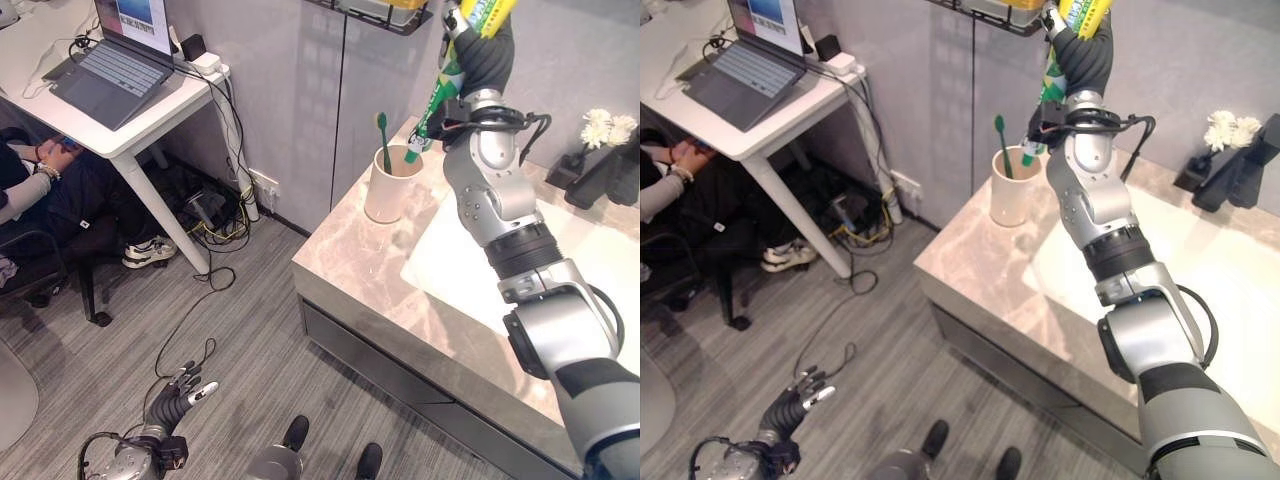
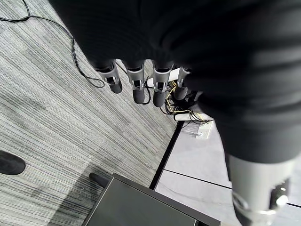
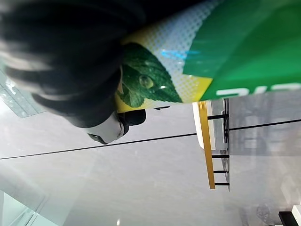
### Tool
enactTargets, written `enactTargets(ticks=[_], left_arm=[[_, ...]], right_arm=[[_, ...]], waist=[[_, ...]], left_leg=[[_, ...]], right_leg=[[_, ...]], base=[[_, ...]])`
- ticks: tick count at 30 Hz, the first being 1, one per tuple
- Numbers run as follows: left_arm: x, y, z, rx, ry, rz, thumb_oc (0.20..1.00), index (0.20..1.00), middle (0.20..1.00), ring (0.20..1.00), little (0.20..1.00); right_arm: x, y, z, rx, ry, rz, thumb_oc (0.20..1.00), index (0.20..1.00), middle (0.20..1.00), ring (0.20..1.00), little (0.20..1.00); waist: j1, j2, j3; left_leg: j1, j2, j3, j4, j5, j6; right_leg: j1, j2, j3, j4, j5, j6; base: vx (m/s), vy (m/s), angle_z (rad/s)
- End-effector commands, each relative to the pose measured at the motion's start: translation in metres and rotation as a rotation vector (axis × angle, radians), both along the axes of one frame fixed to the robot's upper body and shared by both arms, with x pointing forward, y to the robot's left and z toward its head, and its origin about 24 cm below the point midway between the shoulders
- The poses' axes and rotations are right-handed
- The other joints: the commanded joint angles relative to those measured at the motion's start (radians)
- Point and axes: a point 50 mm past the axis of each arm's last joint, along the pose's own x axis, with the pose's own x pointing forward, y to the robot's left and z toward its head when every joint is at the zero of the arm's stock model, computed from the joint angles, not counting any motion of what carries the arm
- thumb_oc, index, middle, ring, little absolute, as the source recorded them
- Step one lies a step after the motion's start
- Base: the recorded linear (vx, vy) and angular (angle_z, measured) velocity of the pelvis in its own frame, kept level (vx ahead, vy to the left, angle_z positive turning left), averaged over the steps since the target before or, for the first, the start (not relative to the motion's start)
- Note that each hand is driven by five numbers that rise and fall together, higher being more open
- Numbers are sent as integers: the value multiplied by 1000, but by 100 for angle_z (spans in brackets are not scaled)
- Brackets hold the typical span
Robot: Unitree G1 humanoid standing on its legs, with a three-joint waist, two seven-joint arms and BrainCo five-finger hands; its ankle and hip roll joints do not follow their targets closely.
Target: Put brush and paste in cup on sink, flatten towel.
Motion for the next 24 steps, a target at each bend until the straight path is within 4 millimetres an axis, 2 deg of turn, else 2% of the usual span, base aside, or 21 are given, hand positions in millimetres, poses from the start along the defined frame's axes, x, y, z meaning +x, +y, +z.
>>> enactTargets(ticks=[1, 5, 8, 17, 24], left_arm=[[4, 8, 11, 48, -43, -18, 1000, 1000, 1000, 1000, 1000], [4, 10, 12, 57, -42, -18, 1000, 1000, 1000, 1000, 1000], [6, 9, 13, 56, -48, -20, 1000, 1000, 1000, 1000, 1000], [6, 8, 13, 43, -58, 1, 1000, 1000, 1000, 1000, 1000], [5, 7, 12, 44, -58, 8, 1000, 1000, 1000, 1000, 1000]], right_arm=[[-33, 1, 83, 21, -319, -10, 200, 200, 200, 200, 200], [-44, 8, 97, 18, -388, 26, 200, 200, 200, 200, 200], [-49, 15, 100, 11, -408, 52, 200, 200, 200, 200, 200], [-50, 20, 96, -21, -410, 59, 200, 200, 200, 200, 200], [-41, 20, 81, -8, -350, 67, 200, 200, 200, 200, 200]], waist=[[17, -43, -64], [11, -47, -67], [8, -47, -67], [2, -49, -65], [3, -47, -61]], left_leg=[[42, -2, 46, 2, -41, -4], [44, -1, 50, 2, -41, -4], [45, -1, 55, 2, -43, -4], [47, 0, 63, 2, -46, -1], [46, 1, 65, 2, -46, 0]], right_leg=[[46, -38, 17, 9, -28, 59], [46, -38, 20, 9, -26, 59], [46, -37, 23, 9, -25, 58], [43, -37, 31, 9, -21, 58], [40, -35, 34, 9, -19, 57]], base=[[0, 0, 0], [0, 0, 0], [0, 0, 0], [0, 0, 0], [0, 0, 0]])
